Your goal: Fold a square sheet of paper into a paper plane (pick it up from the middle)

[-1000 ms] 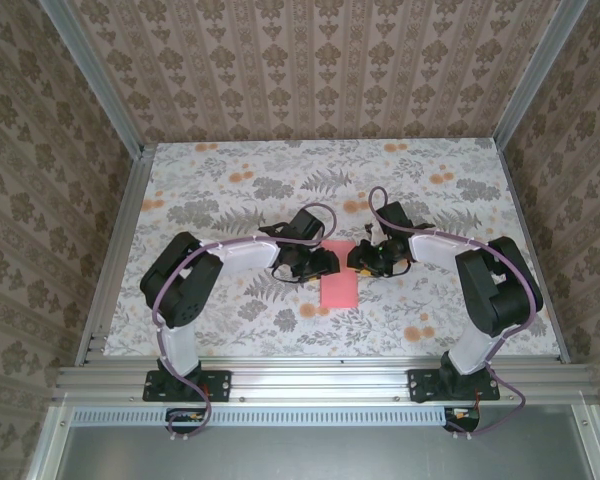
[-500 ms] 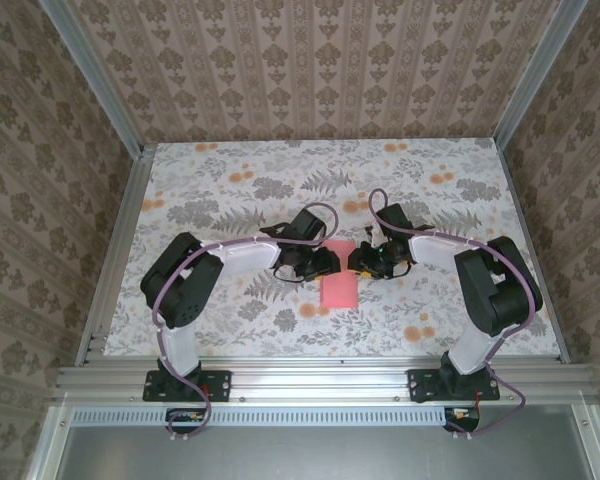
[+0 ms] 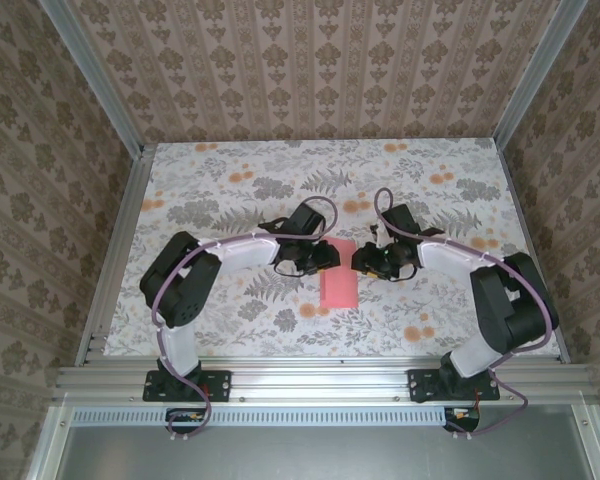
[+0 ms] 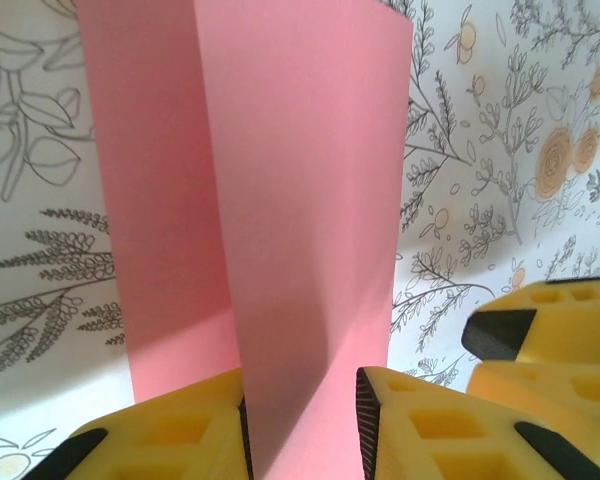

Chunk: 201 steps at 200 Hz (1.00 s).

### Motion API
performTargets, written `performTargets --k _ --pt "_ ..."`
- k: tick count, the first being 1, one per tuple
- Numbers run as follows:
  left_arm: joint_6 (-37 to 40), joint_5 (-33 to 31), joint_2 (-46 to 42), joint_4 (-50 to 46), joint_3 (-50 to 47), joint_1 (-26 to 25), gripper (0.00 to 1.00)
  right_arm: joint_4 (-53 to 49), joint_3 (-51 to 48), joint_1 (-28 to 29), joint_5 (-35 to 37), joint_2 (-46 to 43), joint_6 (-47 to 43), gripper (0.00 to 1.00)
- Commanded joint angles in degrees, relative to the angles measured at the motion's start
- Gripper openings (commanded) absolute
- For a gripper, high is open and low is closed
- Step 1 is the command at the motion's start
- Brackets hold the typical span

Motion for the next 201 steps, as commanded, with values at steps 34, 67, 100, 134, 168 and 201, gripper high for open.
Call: performTargets --k 34,67,100,134,168,201 --pt "1.15 3.92 3.29 2.03 3.04 1.70 0.28 -1.30 -3.98 -0.25 1.04 -6.85 -1.76 0.48" --pt "1.11 4.80 3.94 2.25 3.91 1.71 0.20 -2.60 -5.05 0.01 1.99 -9.25 -2.57 0.48" --pt "-0.62 3.96 2.71 2.51 2.41 1.70 0.14 0.21 -8.15 2.02 4.20 -15.24 -3.02 0.47" --pt "-2.18 2.64 0.59 1.83 1.29 1.71 0.11 1.60 -11.14 10.38 14.29 -24.57 -9.46 0.45" --pt "-2.79 3.22 1.43 2.23 1.37 1.61 0.11 -0.64 -9.96 21.78 25.61 -27.17 -16.31 0.46" --pt "-2.88 2.96 1.74 1.86 1.65 1.34 0.11 -1.33 -8.19 30.70 34.49 -22.91 -19.17 0.48"
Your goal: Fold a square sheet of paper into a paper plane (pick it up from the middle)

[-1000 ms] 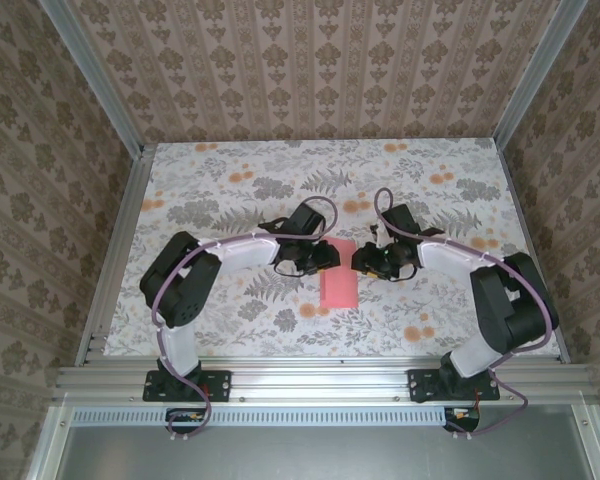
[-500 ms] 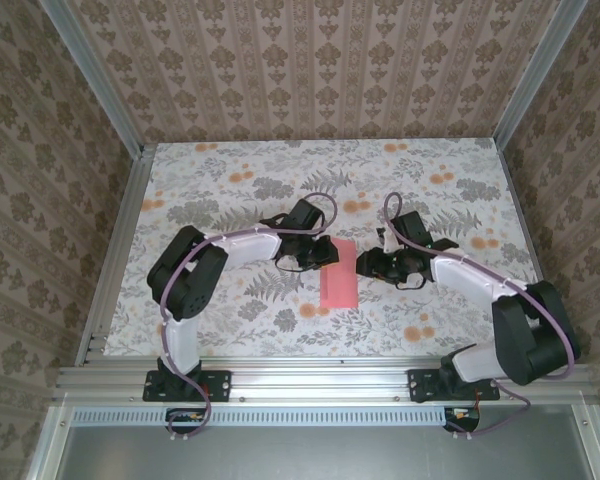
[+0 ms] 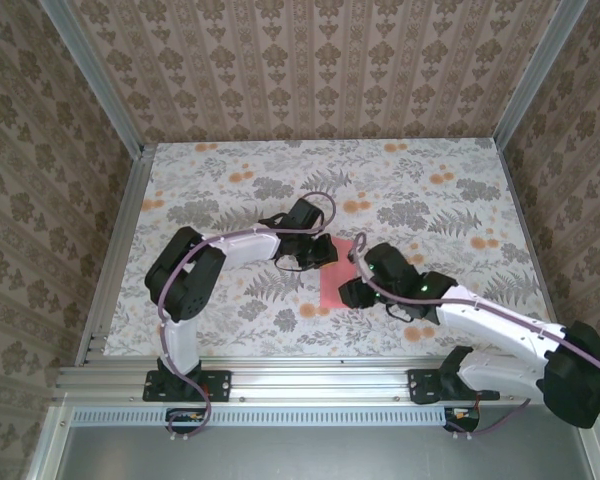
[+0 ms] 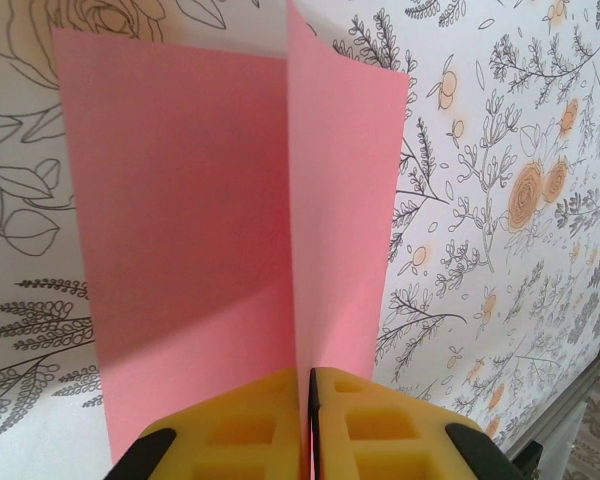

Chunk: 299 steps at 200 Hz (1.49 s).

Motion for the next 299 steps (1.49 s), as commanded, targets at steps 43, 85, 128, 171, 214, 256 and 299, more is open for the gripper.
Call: performTargets --k 43,85,128,171,214,256,299 --pt "-1.33 -0.56 -0.97 -0.50 -0.46 -0.31 0.11 -0.11 4.32 9.41 14.98 7.02 -6.09 0.52" --pt "-1.27 -0.30 -0.73 -0.61 -0.12 -0.31 0.11 2.58 6.03 11.66 13.67 10.95 -7.04 0.56" --pt "-1.20 -0.30 -0.88 -0.65 -0.19 -0.29 0.11 1.57 8.55 13.21 19.66 17.17 -7.06 0.56" --pt "-1.01 -0.28 -0.72 -1.13 0.04 -0.31 0.12 0.27 8.20 13.30 22.72 18.42 -7.89 0.49" --pt "-1.07 -0.30 -0.53 -1.18 0.29 -0.39 0.12 -0.19 7.87 13.30 23.26 18.52 -8.03 0.39" --pt "-0.96 -0.37 -0.87 -1.49 0.35 -0.35 0.13 -1.17 8.88 13.30 23.79 18.65 -7.77 0.25" --pt "-0.83 -0.56 -1.14 -1.88 0.37 -0.40 0.14 -2.04 9.32 12.54 21.49 18.60 -7.23 0.07"
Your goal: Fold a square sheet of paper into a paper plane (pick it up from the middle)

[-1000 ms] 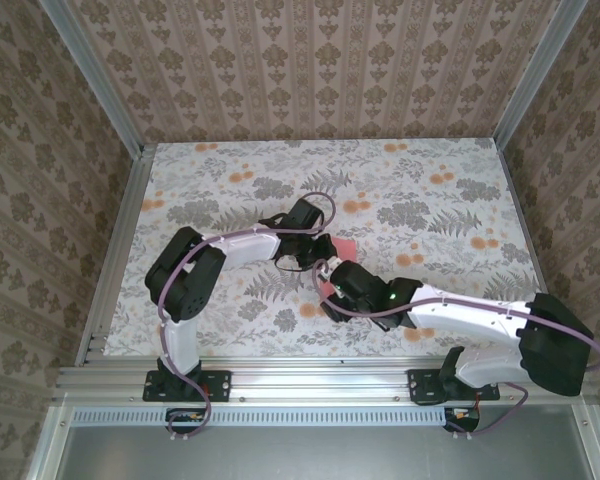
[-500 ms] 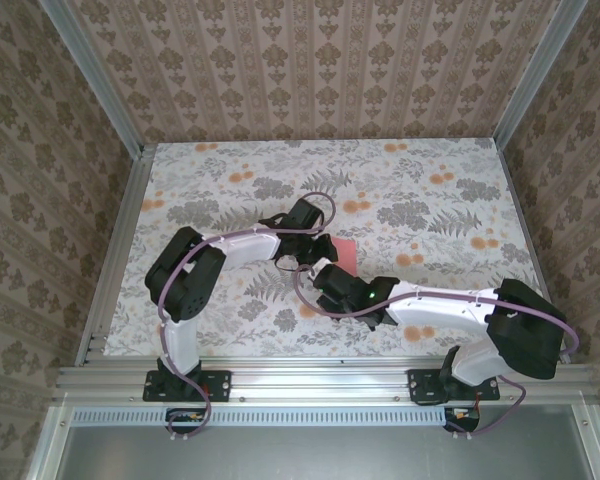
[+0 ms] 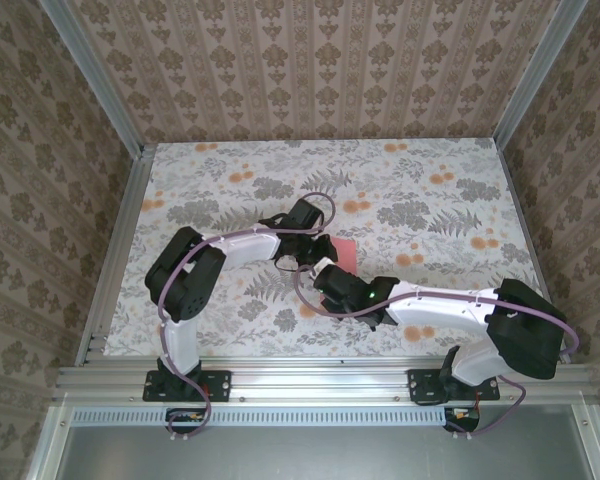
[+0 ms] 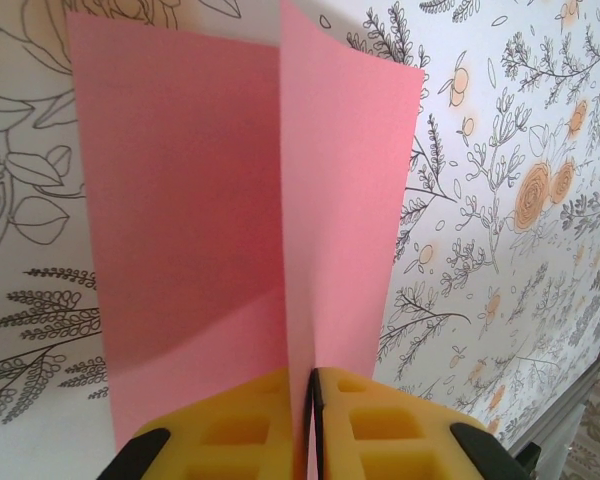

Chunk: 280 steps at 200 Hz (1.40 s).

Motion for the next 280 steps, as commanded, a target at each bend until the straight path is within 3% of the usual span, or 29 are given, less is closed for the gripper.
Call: performTargets --k 1,44,68,99,127,151,190,231,280 --pt "-0.04 -0.39 -1.14 -1.36 0.44 -0.33 0.14 -2.38 1.57 -0.39 -0.69 0.12 0.00 0.07" --pt "0.14 -0.84 -1.40 -1.99 0.51 -0.43 0.17 -3.49 2.37 -1.48 -4.56 -0.26 0.18 0.00" --pt "1.07 -2.97 -2.25 -5.01 1.21 -0.35 0.26 -3.06 2.39 -2.57 -8.38 -0.54 0.57 0.00" --pt "0.94 -7.88 -5.98 -7.35 -0.37 -0.09 0.53 -0.68 2.54 -4.48 -16.00 -0.57 2.27 0.00" --pt "0.06 -12.07 -10.43 -9.03 -3.29 0.50 0.66 1.44 2.74 -6.48 -20.80 -0.98 5.02 0.00" --pt "-0.38 -15.94 -14.76 -11.08 -5.82 0.85 0.69 4.28 2.38 -8.22 -25.86 -1.47 7.99 0.00" --pt "-1.40 -20.05 -21.17 -13.24 -9.86 1.12 0.68 3.78 3.02 -10.46 -26.19 -2.06 11.76 0.00" --pt "-1.87 -21.82 -25.35 -14.41 -12.30 1.03 0.66 -4.84 6.67 -14.82 -20.34 -5.99 16.81 0.00" --pt "-1.37 -22.38 -27.37 -15.35 -12.36 1.05 0.57 -13.20 11.91 -16.09 -20.48 -7.44 22.56 0.00"
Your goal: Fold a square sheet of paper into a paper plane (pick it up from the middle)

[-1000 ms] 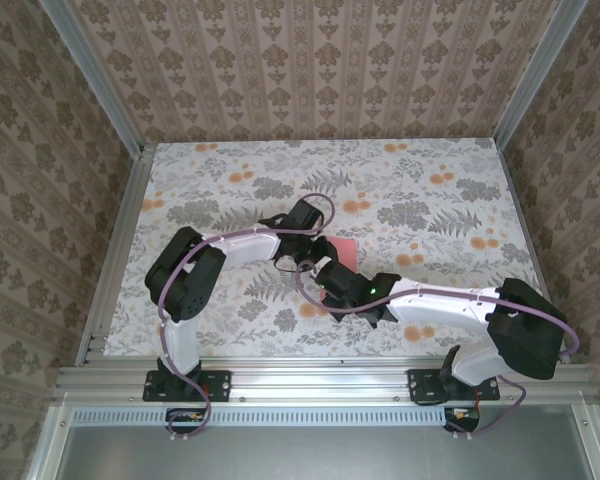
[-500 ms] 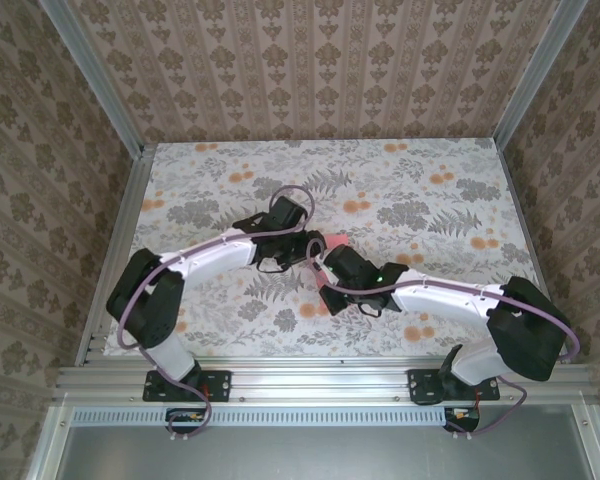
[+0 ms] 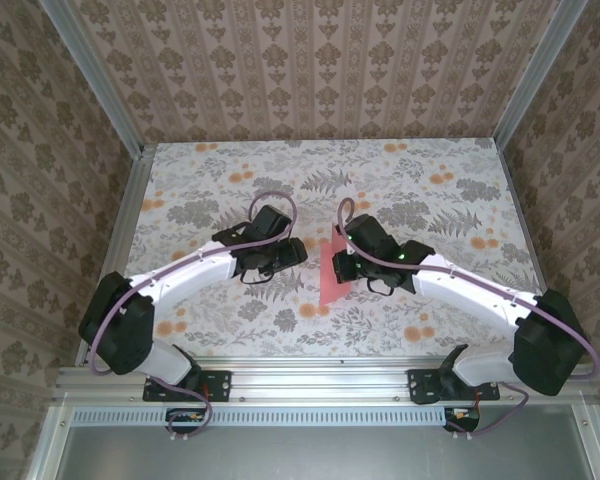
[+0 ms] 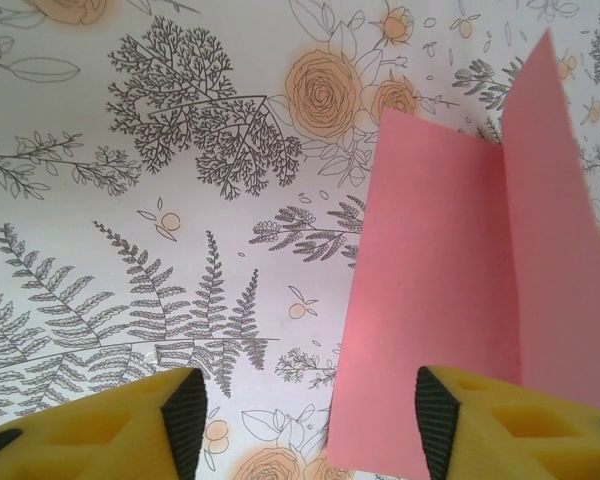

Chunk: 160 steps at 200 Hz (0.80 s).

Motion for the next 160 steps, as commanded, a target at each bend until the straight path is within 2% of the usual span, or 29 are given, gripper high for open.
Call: performTargets --k 1,60,101,160 --pt "-0.18 -1.56 -1.52 -1.59 -0.04 0.17 0.57 -6.57 2.71 0.34 0.64 -1.44 5.17 0.00" --pt "-0.51 -6.29 -5.11 -4.98 -0.18 -0.28 0.52 -6.77 9.99 2.68 0.90 -1.49 9.26 0.00" --pt "-0.62 -8.06 -7.73 -6.32 -0.94 -0.11 0.53 -10.42 12.99 4.13 6.18 -0.40 9.26 0.00" --pt "-1.01 -8.54 -8.94 -6.78 -2.86 -0.02 0.49 -9.15 8.95 7.68 1.39 3.18 11.85 0.00"
